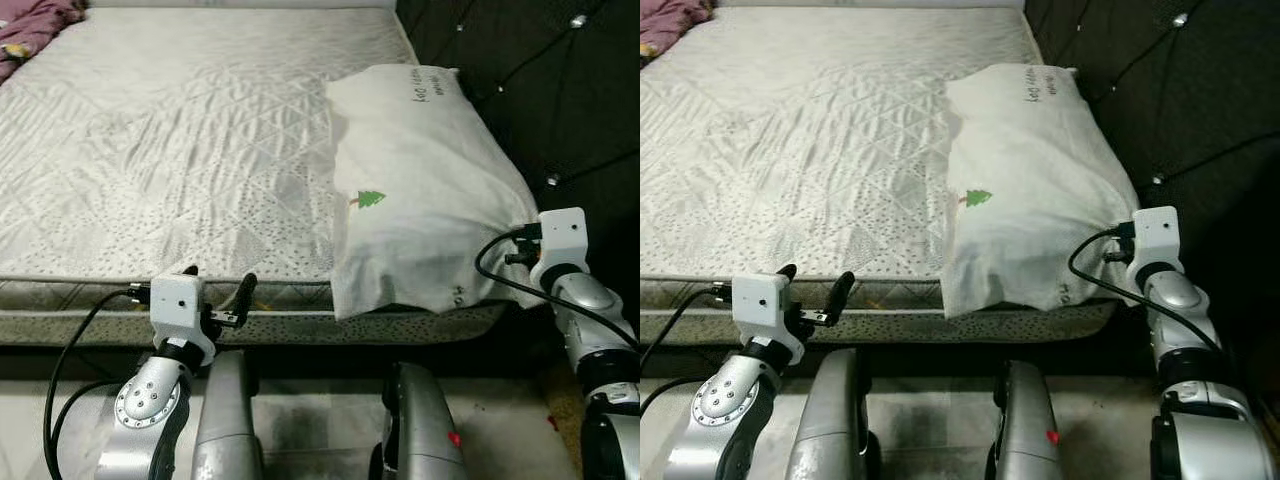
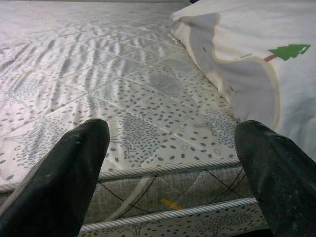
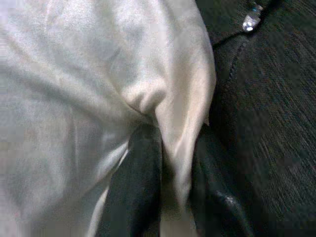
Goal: Clean up the room
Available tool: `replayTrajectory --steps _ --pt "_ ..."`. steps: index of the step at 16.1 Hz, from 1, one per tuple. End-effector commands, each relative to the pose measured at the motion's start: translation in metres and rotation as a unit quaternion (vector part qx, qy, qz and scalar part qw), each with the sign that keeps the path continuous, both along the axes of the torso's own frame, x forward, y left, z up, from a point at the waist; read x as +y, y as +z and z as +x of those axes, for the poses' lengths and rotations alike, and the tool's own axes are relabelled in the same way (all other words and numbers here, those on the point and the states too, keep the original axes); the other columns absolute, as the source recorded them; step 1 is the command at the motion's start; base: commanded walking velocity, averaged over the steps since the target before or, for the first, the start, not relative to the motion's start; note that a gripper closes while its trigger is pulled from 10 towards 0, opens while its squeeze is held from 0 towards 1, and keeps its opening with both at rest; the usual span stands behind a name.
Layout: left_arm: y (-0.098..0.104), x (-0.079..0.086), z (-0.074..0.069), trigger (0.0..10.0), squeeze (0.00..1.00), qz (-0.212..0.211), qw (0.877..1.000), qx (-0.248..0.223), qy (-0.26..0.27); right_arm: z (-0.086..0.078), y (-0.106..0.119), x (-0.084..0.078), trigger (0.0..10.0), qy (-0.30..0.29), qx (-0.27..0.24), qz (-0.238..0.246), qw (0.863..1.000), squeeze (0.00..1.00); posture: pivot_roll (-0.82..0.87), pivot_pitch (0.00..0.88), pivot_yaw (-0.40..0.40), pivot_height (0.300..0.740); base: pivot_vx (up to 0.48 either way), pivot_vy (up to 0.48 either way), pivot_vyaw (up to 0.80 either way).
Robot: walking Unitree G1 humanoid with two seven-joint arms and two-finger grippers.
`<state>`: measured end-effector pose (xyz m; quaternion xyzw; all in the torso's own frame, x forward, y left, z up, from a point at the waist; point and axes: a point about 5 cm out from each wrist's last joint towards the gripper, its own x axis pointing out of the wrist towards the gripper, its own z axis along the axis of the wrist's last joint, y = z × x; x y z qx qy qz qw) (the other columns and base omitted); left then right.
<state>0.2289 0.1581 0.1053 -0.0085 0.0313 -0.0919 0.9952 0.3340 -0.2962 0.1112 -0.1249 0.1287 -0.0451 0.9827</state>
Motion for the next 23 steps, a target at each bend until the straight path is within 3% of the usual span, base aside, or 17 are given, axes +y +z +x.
replayTrajectory --steps 1,6,8,10,13,15,17,18,19,21,23 --pt "-0.002 0.002 0.000 10.0 0.00 0.009 1.000 0.005 0.003 0.004 0.007 0.005 10.0 0.003 -0.017 0.002 1.000 1.00 0.05 0.036 -0.001 0.528 0.000 0.000 0.00" --pt "0.002 0.005 0.009 10.0 0.00 0.017 1.000 -0.004 0.011 -0.006 -0.009 0.021 10.0 -0.023 -0.011 0.020 0.999 1.00 0.05 0.029 0.009 0.528 0.000 0.000 0.00" --pt "0.004 0.008 0.012 10.0 0.00 0.024 1.000 -0.008 0.016 -0.009 -0.013 0.031 10.0 0.023 -0.004 0.024 0.999 1.00 0.05 0.004 0.017 0.528 0.000 0.000 0.00" --pt "0.009 0.011 0.019 10.0 0.00 0.028 0.999 -0.020 0.025 -0.011 -0.009 0.030 10.0 0.030 -0.017 0.043 0.998 1.00 0.04 0.000 0.022 0.528 0.000 0.000 0.00" --pt "0.013 0.011 0.026 10.0 0.00 0.018 0.998 -0.031 0.041 -0.028 -0.010 0.068 10.0 0.101 -0.069 0.086 0.989 1.00 0.02 0.000 0.052 0.528 0.000 0.000 0.00" --pt "0.010 0.013 0.026 10.0 0.00 0.015 0.998 -0.030 0.047 -0.051 -0.015 0.119 10.0 0.182 -0.077 0.118 0.973 1.00 -0.02 0.000 0.082 0.528 0.000 0.000 0.00" --pt "0.009 0.010 0.028 10.0 0.00 0.020 0.999 -0.027 0.037 -0.057 -0.009 0.146 10.0 0.212 -0.098 0.128 0.964 1.00 -0.01 0.000 0.084 0.528 0.000 0.000 0.00" --pt "0.010 0.009 0.029 10.0 0.00 0.028 0.998 -0.035 0.042 -0.057 -0.004 0.160 10.0 0.220 -0.108 0.141 0.959 0.87 0.00 0.000 0.078 0.528 0.000 0.000 0.00" --pt "0.012 0.010 0.029 10.0 0.00 0.030 0.997 -0.044 0.055 -0.058 0.001 0.169 10.0 0.219 -0.117 0.167 0.954 0.00 0.02 0.000 0.072 0.528 0.000 0.000 0.00" --pt "0.015 0.014 0.027 10.0 0.00 0.016 0.997 -0.042 0.067 -0.059 0.017 0.177 10.0 0.180 -0.149 0.204 0.951 0.00 0.02 0.000 0.055 0.528 0.000 0.000 0.00" --pt "0.010 0.015 0.022 10.0 0.00 0.012 0.997 -0.033 0.069 -0.060 0.023 0.172 10.0 0.158 -0.169 0.199 0.952 0.00 0.00 0.000 0.056 0.528 0.000 0.000 0.00"
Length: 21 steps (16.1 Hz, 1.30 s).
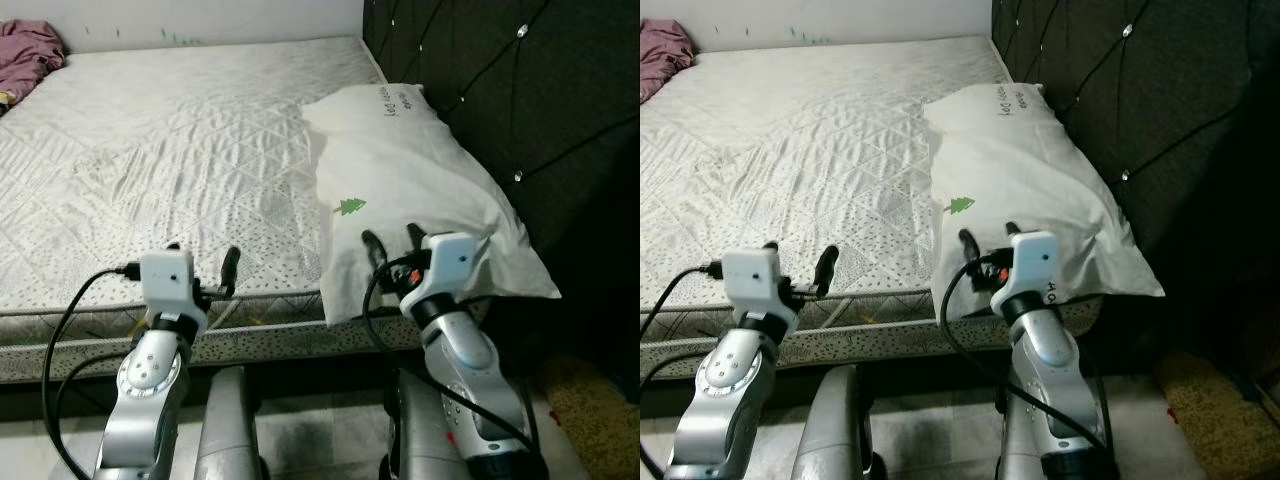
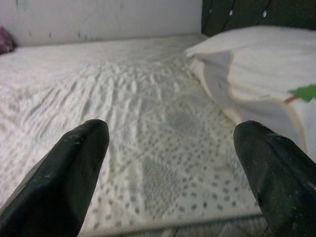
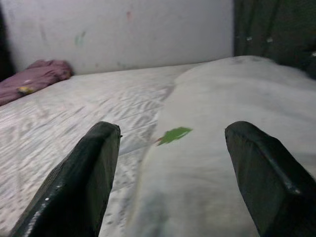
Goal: Clean up the room
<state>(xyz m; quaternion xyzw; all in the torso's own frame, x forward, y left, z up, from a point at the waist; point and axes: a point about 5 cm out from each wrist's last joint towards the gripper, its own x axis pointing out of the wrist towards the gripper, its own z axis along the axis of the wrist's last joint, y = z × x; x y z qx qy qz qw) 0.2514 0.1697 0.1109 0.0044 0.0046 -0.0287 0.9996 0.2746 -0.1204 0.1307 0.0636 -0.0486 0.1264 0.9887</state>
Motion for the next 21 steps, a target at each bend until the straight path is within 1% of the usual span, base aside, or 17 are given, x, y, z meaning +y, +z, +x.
replayTrajectory --steps 1,2,4,5,6,7,8,10,11,14,15,17,18,21 --pt "0.004 0.001 -0.001 10.0 0.00 0.001 1.000 -0.006 0.002 -0.001 0.004 -0.005 10.0 -0.014 -0.009 0.000 1.000 0.00 0.00 0.000 0.056 0.528 0.000 0.000 0.00" --pt "0.004 -0.003 0.000 10.0 0.00 0.001 1.000 -0.009 -0.010 -0.001 0.007 -0.010 10.0 -0.027 -0.020 -0.013 0.999 0.00 0.00 0.000 0.056 0.543 0.000 0.000 0.00" --pt "0.004 -0.004 0.002 10.0 0.00 -0.005 1.000 -0.010 -0.004 0.001 0.002 -0.015 10.0 -0.054 -0.004 -0.008 0.999 0.00 0.00 0.000 0.038 0.568 0.000 0.000 0.00" --pt "0.004 -0.004 0.003 10.0 0.00 -0.007 1.000 -0.011 -0.003 0.001 0.002 -0.015 10.0 -0.056 -0.002 -0.008 0.998 0.00 0.00 0.000 0.038 0.573 0.000 0.000 0.00" --pt "0.007 -0.004 0.005 10.0 0.00 -0.012 1.000 -0.018 0.004 0.005 0.006 -0.013 10.0 -0.050 -0.010 -0.015 0.999 0.00 0.00 0.000 0.035 0.583 0.000 0.000 0.00" --pt "0.008 -0.003 0.006 10.0 0.00 -0.013 1.000 -0.021 0.008 0.009 0.010 -0.012 10.0 -0.046 -0.017 -0.018 0.999 0.00 0.00 0.000 0.033 0.603 0.000 0.000 0.00" --pt "0.008 -0.002 0.006 10.0 0.00 -0.012 1.000 -0.021 0.010 0.011 0.011 -0.012 10.0 -0.047 -0.019 -0.021 0.999 0.00 0.00 0.000 0.033 0.613 0.000 0.000 0.00" --pt "0.009 -0.001 0.007 10.0 0.00 -0.006 1.000 -0.022 0.016 0.014 0.014 -0.014 10.0 -0.051 -0.020 -0.022 0.998 0.00 0.00 0.000 0.032 0.633 0.000 0.000 0.00" --pt "0.009 0.000 0.007 10.0 0.00 -0.001 1.000 -0.021 0.017 0.016 0.014 -0.017 10.0 -0.054 -0.022 -0.028 0.998 0.00 0.00 0.000 0.034 0.653 0.000 0.000 0.00" --pt "0.009 0.002 0.008 10.0 0.00 0.000 1.000 -0.021 0.019 0.017 0.016 -0.020 10.0 -0.058 -0.020 -0.028 0.998 0.00 0.00 0.000 0.034 0.683 0.000 0.000 0.00" --pt "0.009 0.002 0.008 10.0 0.00 -0.001 1.000 -0.019 0.020 0.018 0.015 -0.021 10.0 -0.058 -0.018 -0.029 0.998 0.00 -0.01 0.000 0.038 0.693 0.000 0.000 0.00" --pt "0.002 0.006 0.007 10.0 0.00 -0.006 0.999 0.004 0.042 0.020 0.009 -0.022 10.0 -0.061 -0.007 -0.033 0.998 0.00 -0.01 0.000 0.039 0.713 0.000 0.000 0.00" --pt "0.001 0.007 0.007 10.0 0.00 -0.005 0.999 0.005 0.048 0.021 0.008 -0.022 10.0 -0.064 -0.006 -0.035 0.997 0.00 0.00 0.000 0.036 0.728 0.000 0.000 0.00" --pt "0.000 0.008 0.007 10.0 0.00 -0.005 0.999 0.011 0.043 0.022 0.006 -0.022 10.0 -0.068 0.000 -0.036 0.997 0.00 0.00 0.000 0.034 0.740 0.000 0.000 0.00"
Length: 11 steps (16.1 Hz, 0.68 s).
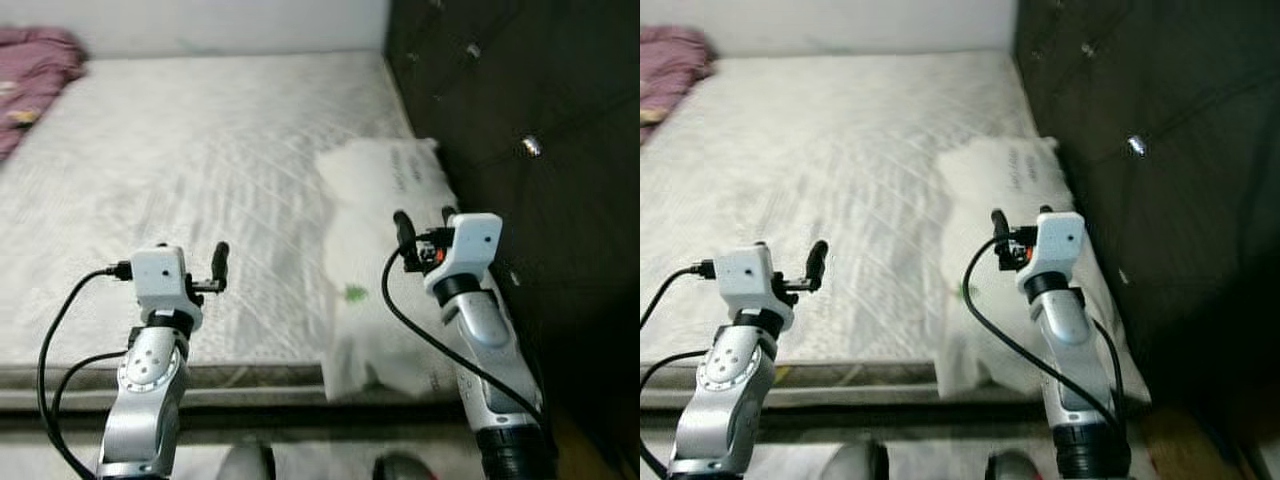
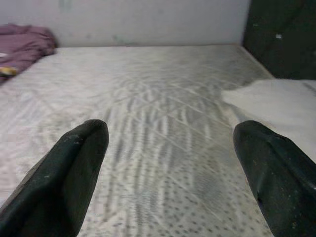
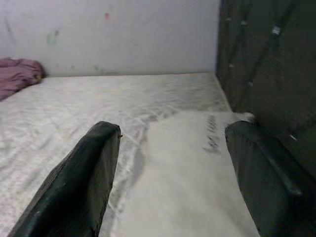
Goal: Clean up the room
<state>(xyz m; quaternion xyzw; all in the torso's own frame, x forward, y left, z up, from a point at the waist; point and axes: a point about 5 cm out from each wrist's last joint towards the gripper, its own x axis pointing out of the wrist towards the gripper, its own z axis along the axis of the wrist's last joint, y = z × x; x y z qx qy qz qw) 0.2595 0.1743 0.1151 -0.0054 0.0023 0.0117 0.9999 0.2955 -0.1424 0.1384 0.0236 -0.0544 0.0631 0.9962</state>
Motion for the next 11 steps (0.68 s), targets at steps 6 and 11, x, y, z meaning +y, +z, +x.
replayTrajectory --steps 6,11 --pt "-0.008 -0.008 0.004 10.0 0.00 -0.008 0.999 0.015 -0.030 -0.005 -0.019 -0.015 10.0 -0.039 0.036 -0.016 0.998 0.00 -0.01 0.000 0.014 0.740 0.000 0.000 0.00" --pt "-0.006 -0.007 0.006 10.0 0.00 -0.014 0.999 0.012 -0.031 -0.001 -0.019 -0.016 10.0 -0.059 0.035 -0.033 0.997 0.00 -0.01 0.000 0.026 0.740 0.000 0.000 0.00"
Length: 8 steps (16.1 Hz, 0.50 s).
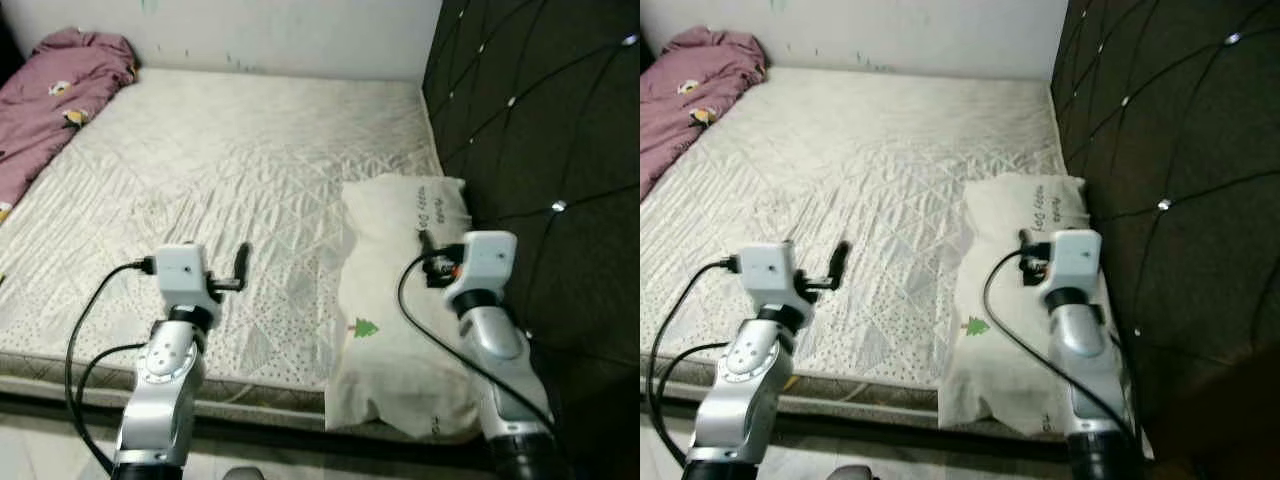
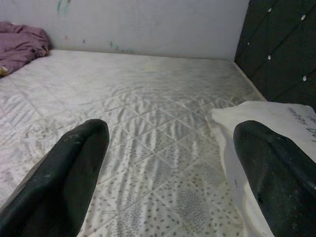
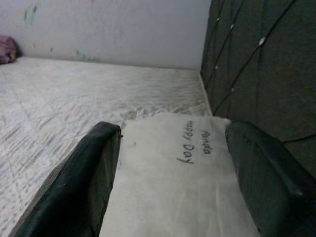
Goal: Clean up the room
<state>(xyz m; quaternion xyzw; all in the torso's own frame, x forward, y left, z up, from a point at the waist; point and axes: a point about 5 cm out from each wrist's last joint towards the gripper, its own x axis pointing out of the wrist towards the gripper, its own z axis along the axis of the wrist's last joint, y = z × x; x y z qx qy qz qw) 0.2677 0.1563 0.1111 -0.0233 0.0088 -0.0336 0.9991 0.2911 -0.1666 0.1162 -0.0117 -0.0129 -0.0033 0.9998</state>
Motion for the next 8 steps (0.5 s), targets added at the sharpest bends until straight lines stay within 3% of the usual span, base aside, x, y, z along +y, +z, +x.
replayTrajectory --steps 1,2,4,5,8 --pt "-0.0022 0.0113 -0.0007 10.0 0.00 0.003 1.000 0.007 0.014 0.0040 0.0025 0.0064 10.0 -0.002 -0.001 0.010 1.000 0.00 -0.01 0.000 0.029 0.740 0.000 0.000 0.00" --pt "-0.0022 0.0116 -0.0003 10.0 0.00 0.003 1.000 0.007 0.015 0.0041 0.0016 0.0049 10.0 -0.009 0.002 0.010 1.000 0.00 -0.01 0.000 0.029 0.740 0.000 0.000 0.00" --pt "-0.0005 0.0127 0.0005 10.0 0.00 0.002 1.000 0.003 0.017 0.0026 0.0002 0.0056 10.0 -0.007 0.006 0.017 1.000 0.00 -0.01 0.000 0.031 0.740 0.000 0.000 -0.69" --pt "-0.0001 0.0124 0.0009 10.0 0.00 0.002 1.000 0.002 0.016 0.0018 0.0001 0.0066 10.0 -0.004 0.006 0.016 1.000 0.00 -0.01 0.000 0.032 0.740 0.000 0.304 -0.80" --pt "-0.0002 0.0120 0.0013 10.0 0.00 0.000 1.000 0.004 0.013 0.0016 0.0016 0.0076 10.0 0.002 -0.003 0.019 1.000 0.00 -0.01 0.000 0.033 0.740 0.000 0.480 0.00"
